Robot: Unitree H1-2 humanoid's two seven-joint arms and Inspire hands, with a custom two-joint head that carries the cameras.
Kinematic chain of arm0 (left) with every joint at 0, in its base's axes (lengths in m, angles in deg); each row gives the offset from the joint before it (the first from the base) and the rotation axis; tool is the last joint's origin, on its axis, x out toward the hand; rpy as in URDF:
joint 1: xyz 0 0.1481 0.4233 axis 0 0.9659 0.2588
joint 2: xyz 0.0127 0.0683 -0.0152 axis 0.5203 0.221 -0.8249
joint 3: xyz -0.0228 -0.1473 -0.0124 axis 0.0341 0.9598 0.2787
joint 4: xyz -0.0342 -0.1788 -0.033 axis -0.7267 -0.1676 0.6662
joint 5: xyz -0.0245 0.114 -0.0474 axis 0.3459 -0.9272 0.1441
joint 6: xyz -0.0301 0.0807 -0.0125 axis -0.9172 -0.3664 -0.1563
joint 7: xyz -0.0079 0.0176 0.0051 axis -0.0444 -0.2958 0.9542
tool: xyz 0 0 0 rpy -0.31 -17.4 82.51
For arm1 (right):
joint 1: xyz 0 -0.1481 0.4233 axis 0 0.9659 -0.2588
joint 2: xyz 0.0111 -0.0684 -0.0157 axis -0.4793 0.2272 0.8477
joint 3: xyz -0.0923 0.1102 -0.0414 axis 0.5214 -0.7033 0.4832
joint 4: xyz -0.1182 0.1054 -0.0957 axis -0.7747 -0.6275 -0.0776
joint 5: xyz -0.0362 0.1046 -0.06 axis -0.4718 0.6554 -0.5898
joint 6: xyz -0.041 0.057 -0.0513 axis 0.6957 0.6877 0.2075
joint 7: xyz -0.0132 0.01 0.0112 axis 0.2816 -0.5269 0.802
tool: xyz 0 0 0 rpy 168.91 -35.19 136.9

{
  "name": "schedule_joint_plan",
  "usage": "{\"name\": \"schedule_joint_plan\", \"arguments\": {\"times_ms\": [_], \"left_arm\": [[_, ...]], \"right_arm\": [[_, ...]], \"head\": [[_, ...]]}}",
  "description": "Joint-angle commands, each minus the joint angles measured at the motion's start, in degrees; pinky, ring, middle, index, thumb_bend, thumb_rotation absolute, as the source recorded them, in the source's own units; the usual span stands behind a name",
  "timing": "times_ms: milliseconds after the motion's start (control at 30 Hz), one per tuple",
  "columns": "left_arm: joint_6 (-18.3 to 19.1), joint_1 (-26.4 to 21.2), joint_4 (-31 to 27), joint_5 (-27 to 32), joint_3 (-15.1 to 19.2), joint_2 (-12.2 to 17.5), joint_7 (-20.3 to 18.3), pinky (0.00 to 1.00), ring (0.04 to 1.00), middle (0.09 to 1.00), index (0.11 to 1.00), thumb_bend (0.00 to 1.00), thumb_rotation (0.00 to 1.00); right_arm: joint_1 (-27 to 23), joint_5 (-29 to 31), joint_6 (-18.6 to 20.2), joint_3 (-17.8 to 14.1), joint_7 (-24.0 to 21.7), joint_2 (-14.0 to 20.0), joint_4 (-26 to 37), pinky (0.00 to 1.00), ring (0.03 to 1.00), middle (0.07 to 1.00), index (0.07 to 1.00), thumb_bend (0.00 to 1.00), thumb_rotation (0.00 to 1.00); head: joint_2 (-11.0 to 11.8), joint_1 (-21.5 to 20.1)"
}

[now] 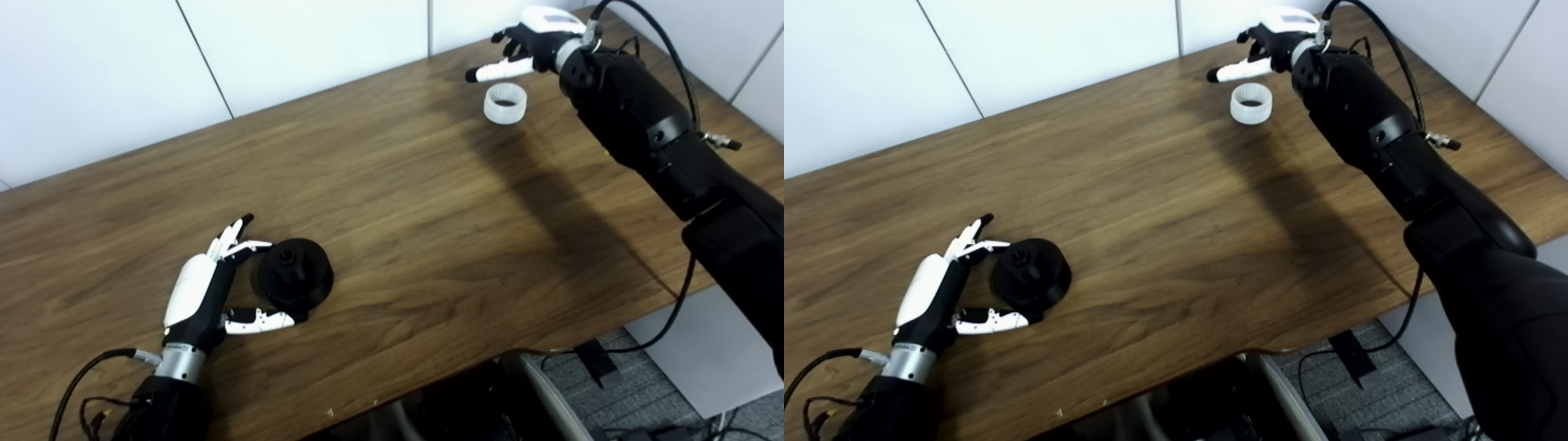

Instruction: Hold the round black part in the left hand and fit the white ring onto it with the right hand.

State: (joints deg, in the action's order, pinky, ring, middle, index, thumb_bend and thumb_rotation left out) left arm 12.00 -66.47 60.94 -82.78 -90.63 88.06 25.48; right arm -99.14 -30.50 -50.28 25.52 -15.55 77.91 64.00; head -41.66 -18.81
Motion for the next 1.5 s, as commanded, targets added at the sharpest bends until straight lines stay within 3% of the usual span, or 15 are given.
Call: {"name": "schedule_joint_plan", "arguments": {"times_ms": [0, 300, 467, 600, 833, 967, 1100, 1267, 1467], "left_arm": [[0.0, 0.1, 0.0, -0.3, -0.5, -0.2, -0.1, 1.00, 1.000, 1.000, 0.639, 1.00, 0.38], [0.1, 0.0, 0.2, -0.2, -0.4, -0.1, -0.1, 1.00, 1.000, 1.000, 0.639, 1.00, 0.37], [0.0, -0.2, 0.3, -0.1, -0.3, 0.1, -0.2, 1.00, 1.000, 1.000, 0.640, 1.00, 0.37], [-0.1, -0.1, 0.2, 0.1, -0.2, 0.1, -0.3, 1.00, 1.000, 1.000, 0.640, 1.00, 0.37], [0.1, 0.0, -0.1, 0.0, -0.4, 0.1, -0.5, 1.00, 1.000, 1.000, 0.639, 1.00, 0.37], [0.3, 0.1, -0.3, 0.0, -0.4, 0.0, -0.6, 1.00, 1.000, 1.000, 0.638, 1.00, 0.38], [0.4, 0.2, -0.3, 0.0, -0.4, 0.0, -0.6, 1.00, 1.000, 1.000, 0.637, 1.00, 0.38], [0.4, 0.4, -0.5, -0.1, -0.4, 0.1, -0.4, 1.00, 1.000, 1.000, 0.637, 1.00, 0.38], [0.2, 0.3, -0.3, -0.1, -0.3, 0.2, -0.3, 1.00, 1.000, 1.000, 0.637, 1.00, 0.38]], "right_arm": [[-3.1, -1.2, 0.1, 1.1, -3.7, 2.9, 3.1, 0.62, 0.804, 0.808, 0.861, 0.94, 0.82], [-3.4, -1.2, 1.3, 2.3, -10.7, 3.6, 4.2, 0.69, 0.851, 0.826, 0.839, 0.97, 0.64], [-3.4, -1.1, 1.7, 2.8, -14.5, 4.1, 4.7, 0.62, 0.790, 0.767, 0.837, 0.96, 0.53], [-2.8, -0.8, 1.9, 2.1, -15.0, 4.2, 4.6, 0.69, 0.845, 0.827, 0.847, 0.96, 0.46], [-2.6, -0.7, 1.3, 2.0, -14.8, 4.5, 4.7, 0.64, 0.795, 0.805, 0.858, 0.95, 0.38], [-2.8, -0.5, 1.6, 2.2, -15.4, 4.6, 4.4, 0.65, 0.834, 0.853, 0.870, 0.96, 0.36], [-2.8, -0.6, 2.7, 2.2, -16.4, 4.6, 4.3, 0.68, 0.906, 0.937, 0.898, 0.96, 0.30], [-2.5, 0.0, 2.3, 2.1, -17.3, 5.0, 4.4, 0.77, 0.898, 0.955, 0.920, 0.96, 0.19], [-1.1, 0.8, 0.1, 1.2, -14.7, 4.8, 4.7, 0.58, 0.769, 0.896, 0.845, 0.91, 0.06]], "head": [[-0.1, -0.1], [-0.4, 0.1], [-0.4, 0.1], [-0.4, -0.1], [-0.6, 0.0], [-0.6, 0.0], [-0.6, 0.0], [-0.8, 0.0], [-1.1, 0.0]]}}
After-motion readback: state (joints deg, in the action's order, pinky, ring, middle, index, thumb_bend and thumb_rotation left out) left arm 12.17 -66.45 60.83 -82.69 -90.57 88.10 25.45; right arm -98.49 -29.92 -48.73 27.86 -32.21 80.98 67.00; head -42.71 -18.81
